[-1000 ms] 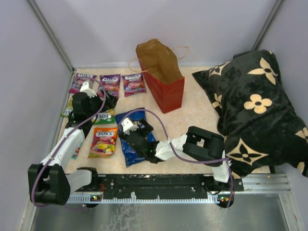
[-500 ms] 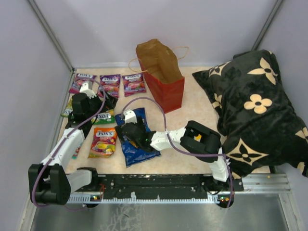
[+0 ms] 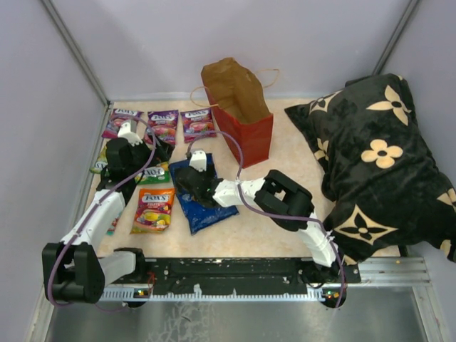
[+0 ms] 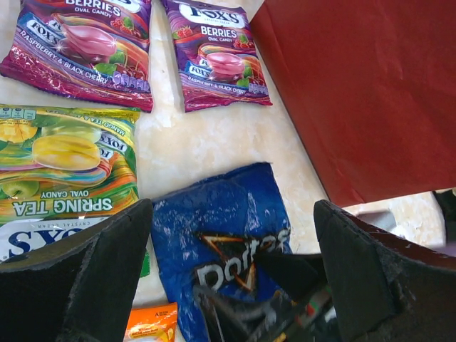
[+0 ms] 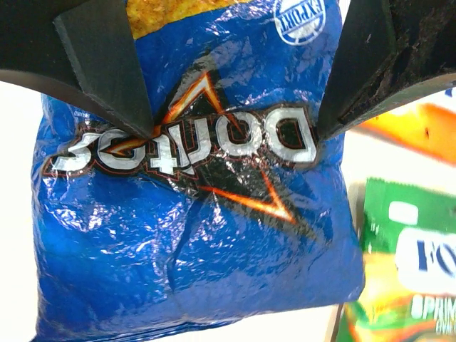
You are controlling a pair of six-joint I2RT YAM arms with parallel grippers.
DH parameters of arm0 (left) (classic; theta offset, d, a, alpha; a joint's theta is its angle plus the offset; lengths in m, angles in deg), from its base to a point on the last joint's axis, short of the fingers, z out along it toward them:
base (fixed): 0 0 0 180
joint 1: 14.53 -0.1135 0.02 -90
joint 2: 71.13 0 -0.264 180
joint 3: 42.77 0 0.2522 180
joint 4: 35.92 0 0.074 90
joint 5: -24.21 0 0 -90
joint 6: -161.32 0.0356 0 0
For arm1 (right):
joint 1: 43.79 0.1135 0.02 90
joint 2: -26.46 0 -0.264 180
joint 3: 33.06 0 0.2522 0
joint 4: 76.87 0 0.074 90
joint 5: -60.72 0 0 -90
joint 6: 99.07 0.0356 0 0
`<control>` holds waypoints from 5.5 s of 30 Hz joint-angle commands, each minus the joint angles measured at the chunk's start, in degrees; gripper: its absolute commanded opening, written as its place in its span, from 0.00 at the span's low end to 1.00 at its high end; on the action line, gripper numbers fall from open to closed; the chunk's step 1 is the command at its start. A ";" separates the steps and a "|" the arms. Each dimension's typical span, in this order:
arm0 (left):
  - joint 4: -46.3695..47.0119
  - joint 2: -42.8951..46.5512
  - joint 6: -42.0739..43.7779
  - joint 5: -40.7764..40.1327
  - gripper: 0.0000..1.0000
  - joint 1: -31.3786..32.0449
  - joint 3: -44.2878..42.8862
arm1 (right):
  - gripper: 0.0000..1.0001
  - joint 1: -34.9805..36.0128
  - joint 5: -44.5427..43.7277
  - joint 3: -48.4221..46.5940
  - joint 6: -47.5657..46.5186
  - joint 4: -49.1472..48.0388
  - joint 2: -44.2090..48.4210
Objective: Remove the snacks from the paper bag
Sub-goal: Move the snack to the center of the board, then move the paper bag to the center of the board, then move the snack to the center of the board.
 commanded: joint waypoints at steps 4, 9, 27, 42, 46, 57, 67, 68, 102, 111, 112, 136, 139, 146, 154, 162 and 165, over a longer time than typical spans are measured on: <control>1.67 0.38 -0.01 1.07 1.00 -0.49 0.45 | 0.99 -2.64 -3.30 -7.73 10.70 10.78 -7.06; 1.51 0.67 0.08 0.72 1.00 -0.56 0.51 | 0.99 -2.64 -4.42 -13.47 12.21 14.21 -7.49; 2.91 4.69 -4.59 0.87 1.00 -3.29 2.56 | 0.99 -15.12 21.82 -18.61 -16.46 -0.54 -5.47; 3.00 4.70 -4.41 1.22 1.00 -3.45 2.44 | 0.99 -15.63 13.45 -14.56 -24.68 5.32 -1.65; 3.55 4.32 -4.45 1.70 1.00 -3.53 2.60 | 0.99 -15.65 12.21 -1.57 -22.53 0.96 6.38; 4.23 3.86 -4.49 2.66 1.00 -3.56 2.94 | 0.99 -10.22 8.16 19.68 -6.37 -2.66 18.03; 3.97 3.92 -4.34 3.23 1.00 -3.53 2.99 | 0.99 -2.43 6.58 21.99 8.23 -0.38 20.06; 3.96 3.99 -4.31 3.34 1.00 -3.58 2.99 | 0.99 -2.19 6.68 21.72 8.60 -0.01 20.20; 6.16 7.18 -5.46 7.84 1.00 -3.58 4.39 | 0.99 -17.68 6.48 -37.03 -35.34 8.31 -15.15; 7.15 6.50 -5.54 9.15 1.00 -3.58 4.50 | 0.99 -24.05 0.96 -40.09 -36.20 3.07 -19.17; 7.21 6.28 -5.46 9.41 1.00 -3.53 4.49 | 0.99 -24.46 0.10 -40.00 -36.92 2.18 -19.39; 9.05 2.28 -2.56 11.93 1.00 -3.55 4.09 | 0.99 -19.27 20.92 8.48 -39.79 -19.36 21.83; 9.23 1.86 -2.30 12.66 1.00 -3.54 4.04 | 0.99 -15.09 17.98 18.73 -37.62 -18.84 31.00; 9.09 1.62 -2.11 13.84 1.00 -3.54 3.87 | 0.82 -10.70 -1.63 38.32 -25.35 -6.67 48.41; 9.32 1.80 -2.19 14.77 1.00 -3.54 4.13 | 0.72 -10.88 -8.03 42.45 -12.89 21.12 57.62; 9.32 2.31 -2.23 14.94 1.00 -3.54 4.48 | 0.52 -10.91 -4.50 41.75 -10.44 23.93 52.01; 9.19 2.78 -2.04 14.65 1.00 -3.53 4.65 | 0.44 -10.98 -3.59 40.81 -11.09 23.18 47.45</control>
